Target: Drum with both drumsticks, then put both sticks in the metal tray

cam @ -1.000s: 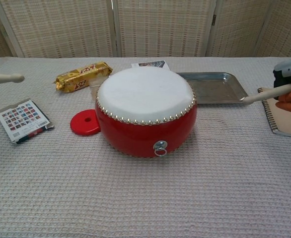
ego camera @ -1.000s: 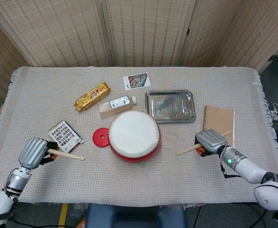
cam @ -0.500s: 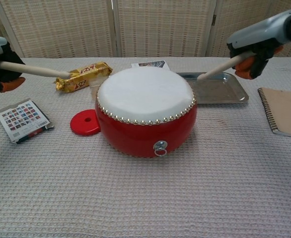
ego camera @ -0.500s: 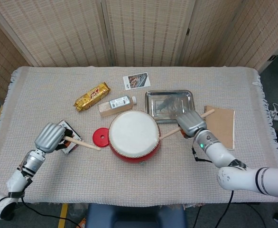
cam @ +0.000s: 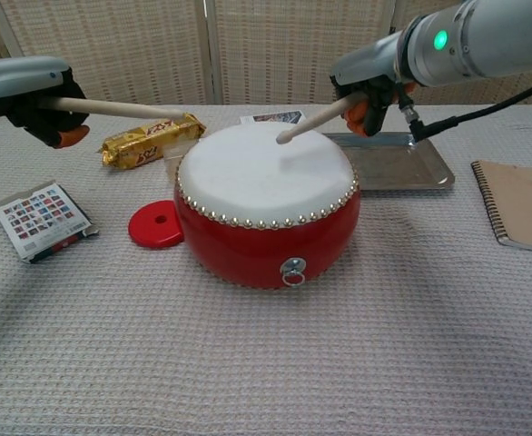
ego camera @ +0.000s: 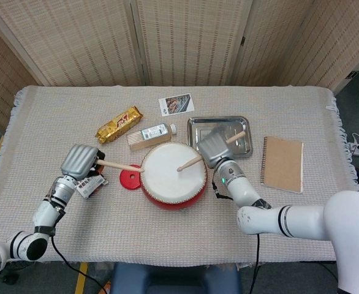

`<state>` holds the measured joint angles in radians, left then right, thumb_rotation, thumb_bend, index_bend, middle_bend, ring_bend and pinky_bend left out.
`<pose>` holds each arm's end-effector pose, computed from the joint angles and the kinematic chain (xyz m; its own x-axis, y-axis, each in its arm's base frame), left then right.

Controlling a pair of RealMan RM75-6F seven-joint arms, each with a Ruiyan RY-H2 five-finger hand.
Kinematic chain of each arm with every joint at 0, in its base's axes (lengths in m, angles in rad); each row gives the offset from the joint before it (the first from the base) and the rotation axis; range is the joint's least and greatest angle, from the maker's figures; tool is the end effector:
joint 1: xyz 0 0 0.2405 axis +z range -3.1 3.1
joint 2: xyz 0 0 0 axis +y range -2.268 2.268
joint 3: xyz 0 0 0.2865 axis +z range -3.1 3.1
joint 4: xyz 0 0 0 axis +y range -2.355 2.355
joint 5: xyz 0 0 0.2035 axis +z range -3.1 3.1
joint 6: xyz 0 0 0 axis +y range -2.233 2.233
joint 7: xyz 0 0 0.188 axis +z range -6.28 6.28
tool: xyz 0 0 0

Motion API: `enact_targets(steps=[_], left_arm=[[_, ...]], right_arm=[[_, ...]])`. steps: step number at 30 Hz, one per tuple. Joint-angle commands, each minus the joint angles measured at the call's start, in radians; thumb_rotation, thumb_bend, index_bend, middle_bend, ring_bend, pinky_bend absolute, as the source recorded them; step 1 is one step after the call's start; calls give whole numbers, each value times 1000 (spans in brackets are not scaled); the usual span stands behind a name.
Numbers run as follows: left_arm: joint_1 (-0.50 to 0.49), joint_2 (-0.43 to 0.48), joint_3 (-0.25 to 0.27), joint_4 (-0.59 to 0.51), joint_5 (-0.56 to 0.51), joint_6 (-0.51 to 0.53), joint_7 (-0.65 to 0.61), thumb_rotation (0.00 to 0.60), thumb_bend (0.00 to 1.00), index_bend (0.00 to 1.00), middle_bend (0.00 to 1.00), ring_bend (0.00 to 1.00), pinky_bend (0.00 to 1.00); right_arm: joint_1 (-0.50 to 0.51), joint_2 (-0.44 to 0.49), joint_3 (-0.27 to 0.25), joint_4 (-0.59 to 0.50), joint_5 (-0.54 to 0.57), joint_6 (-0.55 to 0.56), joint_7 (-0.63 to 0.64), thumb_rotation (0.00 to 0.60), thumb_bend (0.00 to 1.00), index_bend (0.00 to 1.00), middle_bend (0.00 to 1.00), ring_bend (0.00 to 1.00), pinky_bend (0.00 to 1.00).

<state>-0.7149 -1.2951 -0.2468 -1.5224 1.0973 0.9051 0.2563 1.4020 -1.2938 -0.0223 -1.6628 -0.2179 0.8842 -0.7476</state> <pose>-0.1905 0.4365 0.0771 0.4666 0.1796 0.8660 0.8671 -0.2862 -0.4078 -0.0561 -0.4719 0.0272 0.7311 -0.3295 0.5974 -0.6823 -0.3594 0.6367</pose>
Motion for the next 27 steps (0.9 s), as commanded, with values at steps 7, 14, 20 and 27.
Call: enact_targets(steps=[7,14,20,27], left_arm=[[-101,-112,10,41,-186,-2,227,600,752,968,1000,1000,1000],[-128,-127,6,13,-241,31,277,600,752,963,1000,1000,1000],[-150,-151,21,23,-272,40,316,600,751,961,1000,1000,1000],[-172,-178,59,54,-305,55,397,600,752,961,1000,1000,1000]], right_arm=[[4,-44,13,46,-12,43,-61,600,813,1000,1000,932,954],[34,-125,-60,89,12,106,-253,600,814,1000,1000,932,953],[28,-128,-28,65,-14,174,-291,600,813,1000,1000,930,951],[-5,-52,52,-22,-53,158,-210,600,813,1000,1000,929,949]])
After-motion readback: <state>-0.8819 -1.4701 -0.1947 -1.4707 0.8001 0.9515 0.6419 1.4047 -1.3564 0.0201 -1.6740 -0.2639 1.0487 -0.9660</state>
